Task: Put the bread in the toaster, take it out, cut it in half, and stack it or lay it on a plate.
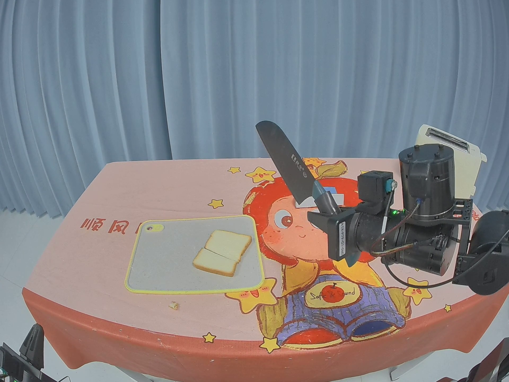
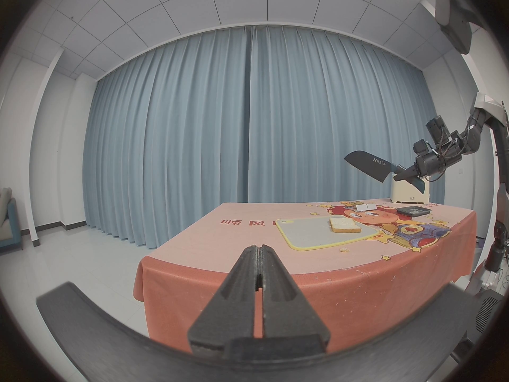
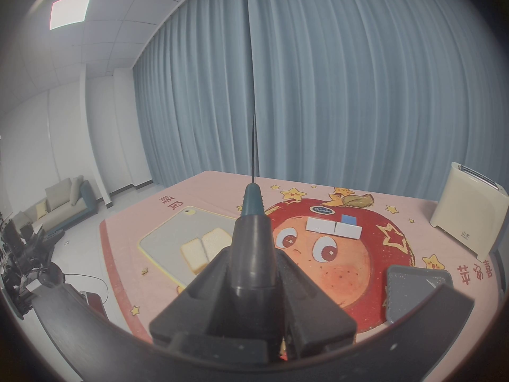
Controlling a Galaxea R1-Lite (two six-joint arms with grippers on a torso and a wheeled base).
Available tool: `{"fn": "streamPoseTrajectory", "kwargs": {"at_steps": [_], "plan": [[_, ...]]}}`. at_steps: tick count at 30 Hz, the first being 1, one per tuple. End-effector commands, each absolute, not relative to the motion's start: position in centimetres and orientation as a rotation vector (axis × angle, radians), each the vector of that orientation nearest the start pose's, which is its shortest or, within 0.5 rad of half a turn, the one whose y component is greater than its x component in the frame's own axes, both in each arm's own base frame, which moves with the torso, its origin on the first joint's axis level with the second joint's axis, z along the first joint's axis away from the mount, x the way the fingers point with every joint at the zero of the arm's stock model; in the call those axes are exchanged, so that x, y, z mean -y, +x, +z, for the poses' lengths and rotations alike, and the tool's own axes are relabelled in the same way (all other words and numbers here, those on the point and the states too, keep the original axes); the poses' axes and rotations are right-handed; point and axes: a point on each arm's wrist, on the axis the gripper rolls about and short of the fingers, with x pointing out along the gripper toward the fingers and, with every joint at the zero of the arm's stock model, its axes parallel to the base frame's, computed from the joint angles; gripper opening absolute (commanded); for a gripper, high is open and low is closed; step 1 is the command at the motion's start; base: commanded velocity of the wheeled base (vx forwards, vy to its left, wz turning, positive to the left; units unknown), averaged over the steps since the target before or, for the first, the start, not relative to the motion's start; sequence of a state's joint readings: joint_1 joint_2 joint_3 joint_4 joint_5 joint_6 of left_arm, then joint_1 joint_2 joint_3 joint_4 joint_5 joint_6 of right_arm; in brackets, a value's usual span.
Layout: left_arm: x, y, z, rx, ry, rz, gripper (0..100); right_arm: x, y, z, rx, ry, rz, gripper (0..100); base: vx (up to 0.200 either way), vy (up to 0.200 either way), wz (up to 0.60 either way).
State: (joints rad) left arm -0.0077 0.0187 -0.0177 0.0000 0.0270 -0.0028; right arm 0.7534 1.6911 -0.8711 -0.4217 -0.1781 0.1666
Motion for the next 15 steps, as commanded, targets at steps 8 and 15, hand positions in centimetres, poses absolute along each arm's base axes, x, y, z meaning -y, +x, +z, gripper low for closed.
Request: {"fn": "streamPoseTrajectory", "kwargs": {"at_steps": [8, 15], "plan": [[-0.1, -2.1, 7.6, -0.021, -0.003, 0.020, 0, -20.3, 23.2, 18.5, -0.377, -0.021, 0.435, 0, 0.000, 0.000, 0.00], [-0.1, -2.1, 7.6, -0.021, -0.003, 0.020, 0, -19.4, 23.3, 17.4, -0.417, 0.011, 0.383, 0, 0.000, 0.000, 0.00]]}}
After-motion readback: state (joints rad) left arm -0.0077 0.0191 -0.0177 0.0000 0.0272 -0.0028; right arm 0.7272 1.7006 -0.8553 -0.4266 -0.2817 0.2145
